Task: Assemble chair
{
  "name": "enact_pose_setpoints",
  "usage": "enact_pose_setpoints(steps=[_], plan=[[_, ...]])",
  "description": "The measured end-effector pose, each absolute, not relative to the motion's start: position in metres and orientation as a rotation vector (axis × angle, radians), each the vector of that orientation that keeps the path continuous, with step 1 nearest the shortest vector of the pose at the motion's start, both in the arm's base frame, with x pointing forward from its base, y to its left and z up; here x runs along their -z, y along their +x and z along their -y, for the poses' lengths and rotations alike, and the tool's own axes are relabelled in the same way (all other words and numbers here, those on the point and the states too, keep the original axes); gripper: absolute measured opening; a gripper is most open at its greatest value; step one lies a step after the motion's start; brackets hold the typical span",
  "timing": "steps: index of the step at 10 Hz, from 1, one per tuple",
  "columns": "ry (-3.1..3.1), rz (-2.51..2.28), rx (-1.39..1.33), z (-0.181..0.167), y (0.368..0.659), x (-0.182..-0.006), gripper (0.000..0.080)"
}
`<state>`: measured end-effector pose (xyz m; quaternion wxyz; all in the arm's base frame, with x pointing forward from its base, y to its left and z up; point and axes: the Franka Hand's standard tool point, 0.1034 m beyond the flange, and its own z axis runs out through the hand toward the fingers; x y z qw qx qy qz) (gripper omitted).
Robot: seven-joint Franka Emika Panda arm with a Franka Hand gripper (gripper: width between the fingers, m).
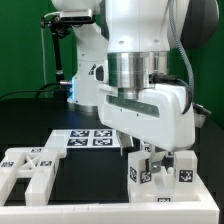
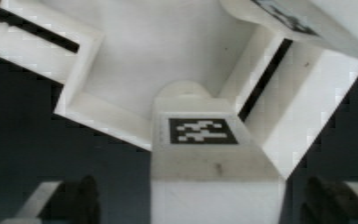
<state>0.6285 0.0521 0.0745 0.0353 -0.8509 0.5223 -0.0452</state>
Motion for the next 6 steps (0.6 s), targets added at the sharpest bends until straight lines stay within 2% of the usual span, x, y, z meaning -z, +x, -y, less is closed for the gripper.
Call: enact_pose_setpoints(steps=[1,6], plan=[[-2.700,-1.473,0.135,-0.0522,0.6281,-0.0750,0.0632],[-2.941,-0.959,0.153,-0.0507,0.6287,-0.0753,0.0649]])
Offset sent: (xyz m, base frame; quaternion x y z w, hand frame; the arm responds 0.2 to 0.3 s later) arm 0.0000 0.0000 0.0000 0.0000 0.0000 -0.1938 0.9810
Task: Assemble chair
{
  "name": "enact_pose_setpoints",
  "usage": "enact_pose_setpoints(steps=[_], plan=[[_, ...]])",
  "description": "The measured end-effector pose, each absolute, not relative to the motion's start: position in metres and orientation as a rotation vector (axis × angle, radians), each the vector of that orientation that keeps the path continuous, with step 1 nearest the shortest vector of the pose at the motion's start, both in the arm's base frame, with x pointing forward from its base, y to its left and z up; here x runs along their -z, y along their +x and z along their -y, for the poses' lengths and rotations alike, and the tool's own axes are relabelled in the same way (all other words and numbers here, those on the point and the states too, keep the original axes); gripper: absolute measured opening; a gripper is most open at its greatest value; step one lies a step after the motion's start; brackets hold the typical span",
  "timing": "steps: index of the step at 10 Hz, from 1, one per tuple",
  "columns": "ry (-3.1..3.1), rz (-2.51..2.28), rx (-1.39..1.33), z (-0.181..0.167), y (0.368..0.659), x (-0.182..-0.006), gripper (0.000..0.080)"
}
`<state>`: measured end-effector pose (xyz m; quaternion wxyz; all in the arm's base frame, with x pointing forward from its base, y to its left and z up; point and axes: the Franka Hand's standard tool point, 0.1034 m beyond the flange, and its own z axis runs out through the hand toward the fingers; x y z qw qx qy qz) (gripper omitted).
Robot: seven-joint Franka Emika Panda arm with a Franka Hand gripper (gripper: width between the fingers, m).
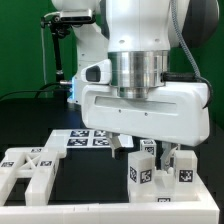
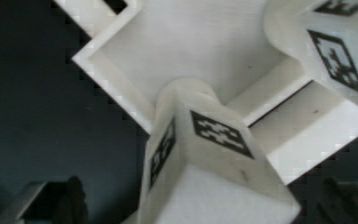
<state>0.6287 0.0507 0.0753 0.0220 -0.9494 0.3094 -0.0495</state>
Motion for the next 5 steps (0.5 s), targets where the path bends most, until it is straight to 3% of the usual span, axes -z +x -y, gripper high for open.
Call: enact_pose_setpoints(steps=[5], plan=[[-3.119,-0.216,0.172,-0.0515,0.6295,-0.0757,0.0649]])
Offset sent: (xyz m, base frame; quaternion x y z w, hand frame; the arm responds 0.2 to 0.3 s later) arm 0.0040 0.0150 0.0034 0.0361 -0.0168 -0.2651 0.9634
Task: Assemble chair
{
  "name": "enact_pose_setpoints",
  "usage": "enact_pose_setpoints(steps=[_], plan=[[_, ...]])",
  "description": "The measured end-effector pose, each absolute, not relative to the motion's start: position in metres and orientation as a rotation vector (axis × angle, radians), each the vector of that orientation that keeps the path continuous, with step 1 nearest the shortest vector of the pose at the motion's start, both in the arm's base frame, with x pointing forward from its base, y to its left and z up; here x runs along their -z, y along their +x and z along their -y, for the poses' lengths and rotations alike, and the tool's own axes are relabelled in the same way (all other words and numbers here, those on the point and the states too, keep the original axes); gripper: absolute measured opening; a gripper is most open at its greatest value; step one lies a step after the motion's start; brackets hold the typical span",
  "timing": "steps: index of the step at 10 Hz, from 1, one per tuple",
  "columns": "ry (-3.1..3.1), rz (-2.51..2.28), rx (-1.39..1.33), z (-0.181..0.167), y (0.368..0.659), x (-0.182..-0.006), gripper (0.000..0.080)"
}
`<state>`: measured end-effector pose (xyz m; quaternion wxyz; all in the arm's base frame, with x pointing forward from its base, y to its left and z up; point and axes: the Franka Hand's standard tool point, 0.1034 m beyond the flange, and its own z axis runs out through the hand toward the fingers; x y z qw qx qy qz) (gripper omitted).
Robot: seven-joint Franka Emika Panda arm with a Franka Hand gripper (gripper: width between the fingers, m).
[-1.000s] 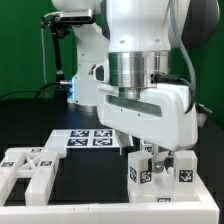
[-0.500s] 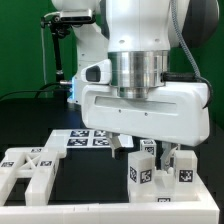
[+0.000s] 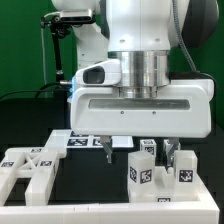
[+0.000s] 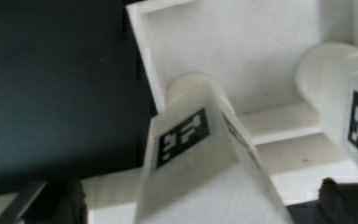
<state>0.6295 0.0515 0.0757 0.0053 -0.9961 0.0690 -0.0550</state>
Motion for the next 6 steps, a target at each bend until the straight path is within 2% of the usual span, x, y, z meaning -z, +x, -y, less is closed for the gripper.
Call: enact_pose_setpoints(steps=[5,6], plan=[[-3.145,0.196,0.172,-0.0512,0.6294,-0.0753,0.0623],[-3.145,0.192,0.172,-0.0512,0.6294,-0.0753,0.0451]])
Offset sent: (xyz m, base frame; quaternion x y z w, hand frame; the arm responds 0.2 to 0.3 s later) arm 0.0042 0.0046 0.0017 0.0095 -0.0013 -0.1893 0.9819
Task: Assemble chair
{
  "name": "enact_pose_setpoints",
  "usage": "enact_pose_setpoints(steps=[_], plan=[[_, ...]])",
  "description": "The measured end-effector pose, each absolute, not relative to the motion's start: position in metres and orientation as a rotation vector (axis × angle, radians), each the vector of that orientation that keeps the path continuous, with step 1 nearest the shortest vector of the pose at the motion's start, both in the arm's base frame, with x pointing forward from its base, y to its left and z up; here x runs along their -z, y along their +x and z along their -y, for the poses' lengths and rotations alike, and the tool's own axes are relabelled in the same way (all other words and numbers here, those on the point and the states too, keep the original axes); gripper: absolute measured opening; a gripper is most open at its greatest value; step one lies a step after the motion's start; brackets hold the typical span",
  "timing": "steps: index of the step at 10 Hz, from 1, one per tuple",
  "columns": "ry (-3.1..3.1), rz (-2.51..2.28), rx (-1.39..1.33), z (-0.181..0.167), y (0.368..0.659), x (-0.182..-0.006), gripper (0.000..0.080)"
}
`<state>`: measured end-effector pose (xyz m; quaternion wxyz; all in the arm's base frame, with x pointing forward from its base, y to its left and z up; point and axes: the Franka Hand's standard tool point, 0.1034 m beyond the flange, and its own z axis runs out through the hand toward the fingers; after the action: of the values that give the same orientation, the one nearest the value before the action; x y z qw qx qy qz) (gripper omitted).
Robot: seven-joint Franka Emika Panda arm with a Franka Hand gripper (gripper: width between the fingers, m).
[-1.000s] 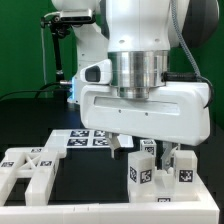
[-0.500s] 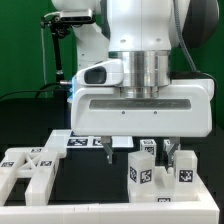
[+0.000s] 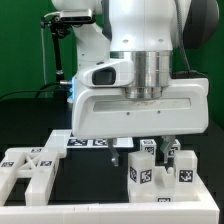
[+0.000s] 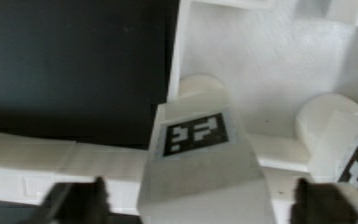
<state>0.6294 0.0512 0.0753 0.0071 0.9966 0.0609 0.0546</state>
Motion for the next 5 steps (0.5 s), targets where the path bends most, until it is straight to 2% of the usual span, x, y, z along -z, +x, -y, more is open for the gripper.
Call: enact_pose_setpoints(steps=[1,2,5], plan=[[3.117,-0.190,-0.171,-0.0511,0.6294,-0.0753,0.0451],[3.119,-0.170,-0.171,-0.0511,0.6294,-0.0753,0.0286],[3.128,-0.049,-0.172,-0.0510,0.6294,-0.0753,0.0287]])
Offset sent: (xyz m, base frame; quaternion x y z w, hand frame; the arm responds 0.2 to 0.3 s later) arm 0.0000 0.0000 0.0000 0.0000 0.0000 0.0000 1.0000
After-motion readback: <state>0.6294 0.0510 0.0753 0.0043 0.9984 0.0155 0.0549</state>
